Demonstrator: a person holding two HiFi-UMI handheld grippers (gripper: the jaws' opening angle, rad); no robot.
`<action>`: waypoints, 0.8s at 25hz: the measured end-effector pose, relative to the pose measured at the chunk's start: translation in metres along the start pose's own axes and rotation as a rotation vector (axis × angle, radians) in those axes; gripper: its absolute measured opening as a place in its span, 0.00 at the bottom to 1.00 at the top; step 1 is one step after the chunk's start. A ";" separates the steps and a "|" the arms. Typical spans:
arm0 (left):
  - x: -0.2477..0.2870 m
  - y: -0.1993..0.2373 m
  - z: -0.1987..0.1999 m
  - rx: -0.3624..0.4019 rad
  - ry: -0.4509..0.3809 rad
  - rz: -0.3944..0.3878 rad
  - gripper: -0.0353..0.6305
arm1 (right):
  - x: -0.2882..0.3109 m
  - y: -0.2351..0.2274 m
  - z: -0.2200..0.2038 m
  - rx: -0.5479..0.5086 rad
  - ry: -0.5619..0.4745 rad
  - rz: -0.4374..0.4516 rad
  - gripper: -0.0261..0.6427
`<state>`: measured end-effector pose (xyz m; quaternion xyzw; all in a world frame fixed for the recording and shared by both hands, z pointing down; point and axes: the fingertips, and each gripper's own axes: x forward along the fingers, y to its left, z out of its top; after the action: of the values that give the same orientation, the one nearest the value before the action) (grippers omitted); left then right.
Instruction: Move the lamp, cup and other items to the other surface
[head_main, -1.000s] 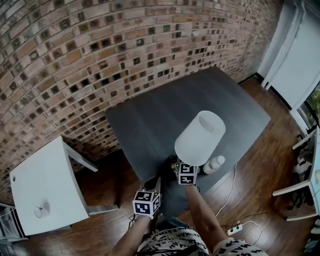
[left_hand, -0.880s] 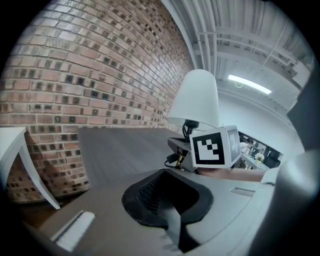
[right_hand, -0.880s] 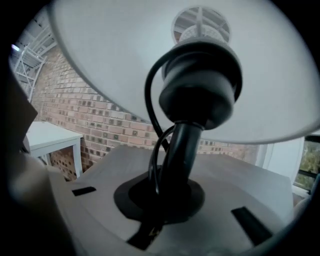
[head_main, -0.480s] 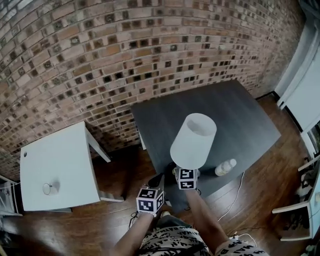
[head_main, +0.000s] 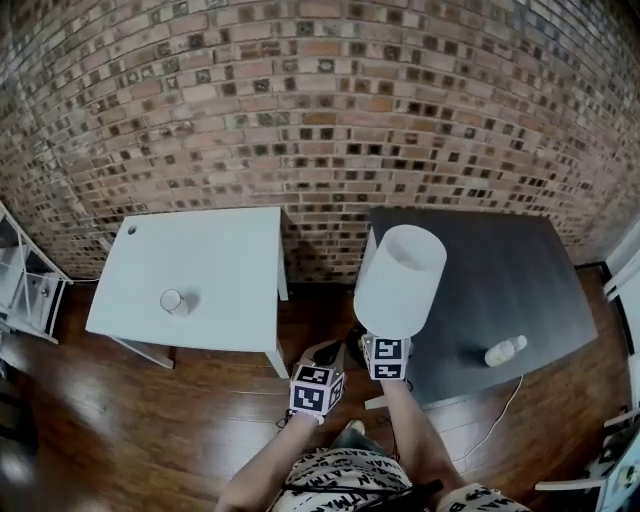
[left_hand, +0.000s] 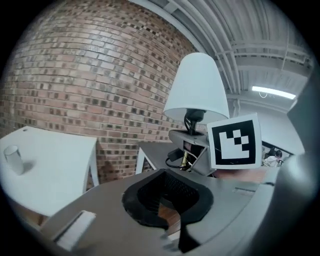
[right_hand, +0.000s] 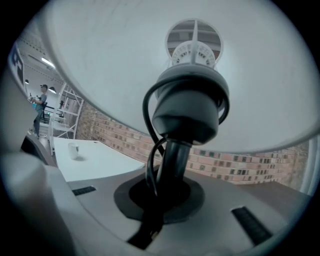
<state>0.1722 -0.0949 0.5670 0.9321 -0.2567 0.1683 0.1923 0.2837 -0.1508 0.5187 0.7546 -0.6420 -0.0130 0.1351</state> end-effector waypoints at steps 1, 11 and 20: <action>-0.015 0.013 -0.002 -0.004 -0.004 0.017 0.06 | -0.001 0.022 0.008 -0.005 -0.008 0.022 0.06; -0.158 0.116 -0.040 -0.083 -0.055 0.180 0.06 | -0.008 0.201 0.067 -0.034 -0.080 0.201 0.06; -0.203 0.197 -0.052 -0.171 -0.101 0.294 0.06 | 0.033 0.305 0.095 -0.061 -0.134 0.339 0.06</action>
<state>-0.1103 -0.1441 0.5825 0.8721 -0.4128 0.1249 0.2312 -0.0230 -0.2434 0.5000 0.6286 -0.7669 -0.0598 0.1149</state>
